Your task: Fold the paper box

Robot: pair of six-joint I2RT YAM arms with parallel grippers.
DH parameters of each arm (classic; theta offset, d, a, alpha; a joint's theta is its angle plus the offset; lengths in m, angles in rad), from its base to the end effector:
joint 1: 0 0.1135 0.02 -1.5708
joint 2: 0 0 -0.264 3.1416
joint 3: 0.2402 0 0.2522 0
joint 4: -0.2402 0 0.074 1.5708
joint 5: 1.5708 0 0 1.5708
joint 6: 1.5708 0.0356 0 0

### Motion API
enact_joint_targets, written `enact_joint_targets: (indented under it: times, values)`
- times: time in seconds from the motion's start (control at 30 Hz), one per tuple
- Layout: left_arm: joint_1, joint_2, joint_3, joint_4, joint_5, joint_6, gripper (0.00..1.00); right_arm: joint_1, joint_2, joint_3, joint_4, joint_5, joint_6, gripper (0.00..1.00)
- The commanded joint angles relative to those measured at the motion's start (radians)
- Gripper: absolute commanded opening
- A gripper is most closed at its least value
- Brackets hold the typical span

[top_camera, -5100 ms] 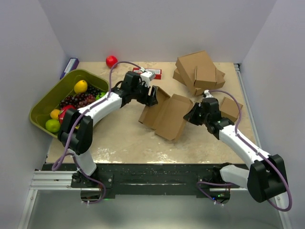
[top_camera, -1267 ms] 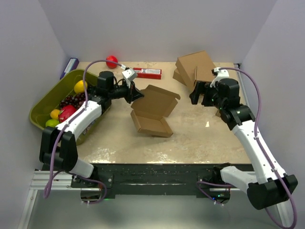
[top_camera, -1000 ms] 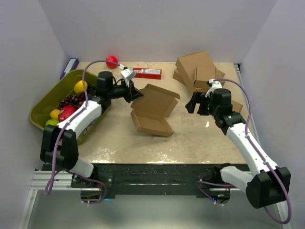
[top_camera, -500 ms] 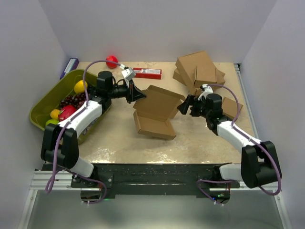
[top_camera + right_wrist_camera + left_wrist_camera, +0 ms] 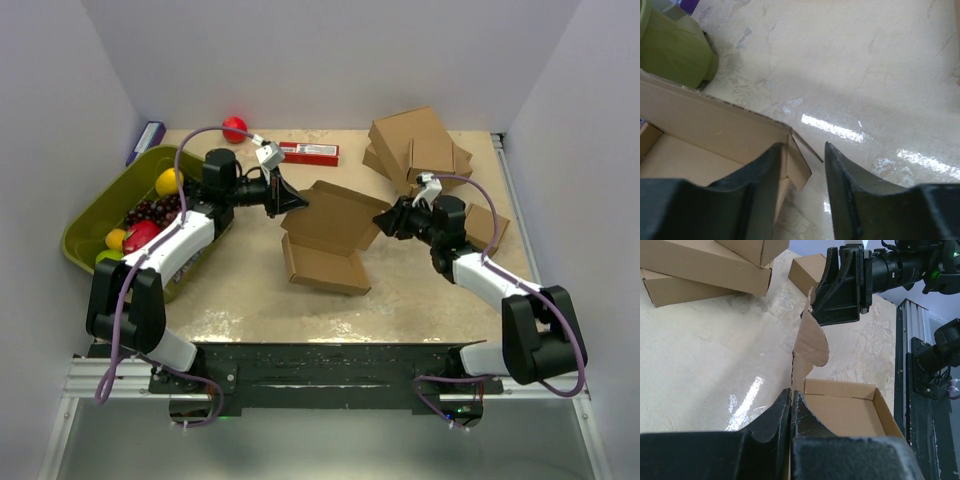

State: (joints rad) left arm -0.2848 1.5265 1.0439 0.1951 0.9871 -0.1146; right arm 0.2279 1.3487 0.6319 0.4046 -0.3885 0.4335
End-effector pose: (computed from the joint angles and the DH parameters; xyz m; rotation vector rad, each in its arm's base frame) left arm 0.3208 -0.1249 0.2902 0.8502 1.6851 -1.1829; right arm 0.2772 0.0781 0.2225 -0.0766 1.9402 0.8120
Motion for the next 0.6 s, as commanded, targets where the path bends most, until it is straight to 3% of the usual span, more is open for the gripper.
enact_joint_targets:
  times: [0.0,0.03,0.17,0.23,0.3,0.57]
  values:
    - [0.001,0.008,-0.001,0.053,0.022,-0.023,0.0,-0.002,0.006,0.012,0.016,-0.056,-0.036,0.36]
    - [0.001,0.009,-0.001,0.053,0.018,-0.028,0.0,-0.001,0.007,0.011,0.014,-0.058,-0.036,0.33]
    - [0.001,0.015,0.001,0.052,-0.013,-0.039,0.0,-0.002,-0.003,0.008,-0.001,-0.046,-0.048,0.0]
    - [-0.001,0.018,0.005,0.029,-0.04,-0.025,0.0,-0.002,-0.016,0.011,-0.019,-0.007,-0.067,0.0]
    - [-0.001,0.023,0.028,-0.043,-0.105,0.003,0.17,-0.002,-0.031,0.012,-0.053,0.017,-0.098,0.0]
    - [-0.022,0.04,0.057,-0.147,-0.226,0.088,0.39,-0.002,-0.102,0.009,-0.109,0.112,-0.164,0.0]
